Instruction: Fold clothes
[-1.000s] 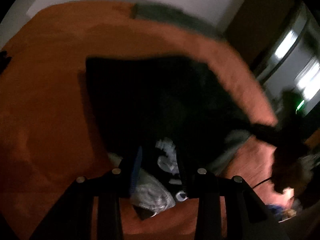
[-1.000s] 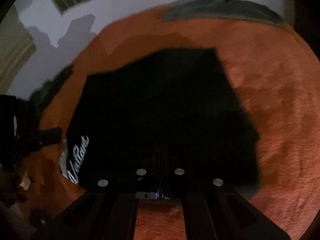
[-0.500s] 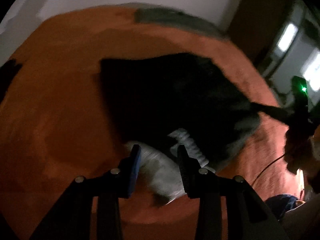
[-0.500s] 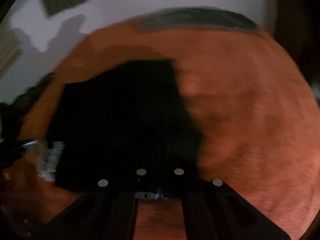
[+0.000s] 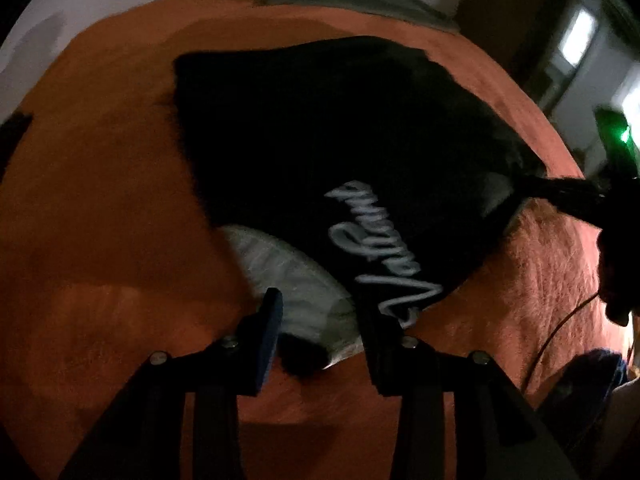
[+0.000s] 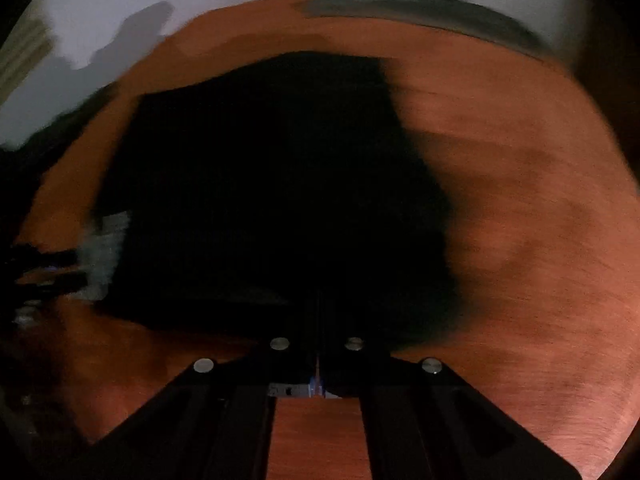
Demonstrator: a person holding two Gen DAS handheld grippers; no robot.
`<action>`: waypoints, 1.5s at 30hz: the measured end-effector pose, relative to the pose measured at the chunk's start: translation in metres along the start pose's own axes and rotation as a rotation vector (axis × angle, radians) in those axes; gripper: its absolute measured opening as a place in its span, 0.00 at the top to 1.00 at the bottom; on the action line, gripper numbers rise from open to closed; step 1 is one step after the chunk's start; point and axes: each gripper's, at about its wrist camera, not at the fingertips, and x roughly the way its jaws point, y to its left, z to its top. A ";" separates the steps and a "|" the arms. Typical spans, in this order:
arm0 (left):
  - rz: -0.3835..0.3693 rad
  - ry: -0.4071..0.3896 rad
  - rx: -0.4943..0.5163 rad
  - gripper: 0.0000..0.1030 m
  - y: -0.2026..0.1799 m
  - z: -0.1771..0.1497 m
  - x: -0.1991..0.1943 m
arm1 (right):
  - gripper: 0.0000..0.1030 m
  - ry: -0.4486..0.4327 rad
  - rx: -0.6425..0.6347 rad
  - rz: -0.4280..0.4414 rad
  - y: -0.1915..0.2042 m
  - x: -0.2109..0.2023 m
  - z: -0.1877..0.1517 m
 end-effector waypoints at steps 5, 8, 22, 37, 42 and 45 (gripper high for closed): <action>-0.034 -0.006 -0.049 0.55 0.013 0.007 -0.012 | 1.00 -0.044 -0.038 -0.051 -0.011 -0.020 0.015; -0.050 -0.096 0.001 0.55 0.006 0.040 -0.034 | 1.00 -0.113 -0.056 0.096 0.008 -0.043 0.041; 0.172 -0.176 -0.133 0.49 0.035 0.126 0.044 | 1.00 -0.120 -0.172 -0.025 0.073 0.055 0.126; 0.118 -0.219 -0.277 0.39 0.035 0.122 0.016 | 1.00 -0.121 -0.111 0.112 0.116 0.057 0.160; 0.184 -0.278 -0.224 0.28 0.037 0.106 0.025 | 1.00 -0.170 -0.144 0.134 0.108 0.065 0.143; 0.173 -0.276 -0.225 0.27 0.047 0.103 0.017 | 1.00 -0.195 -0.149 0.149 0.101 0.064 0.142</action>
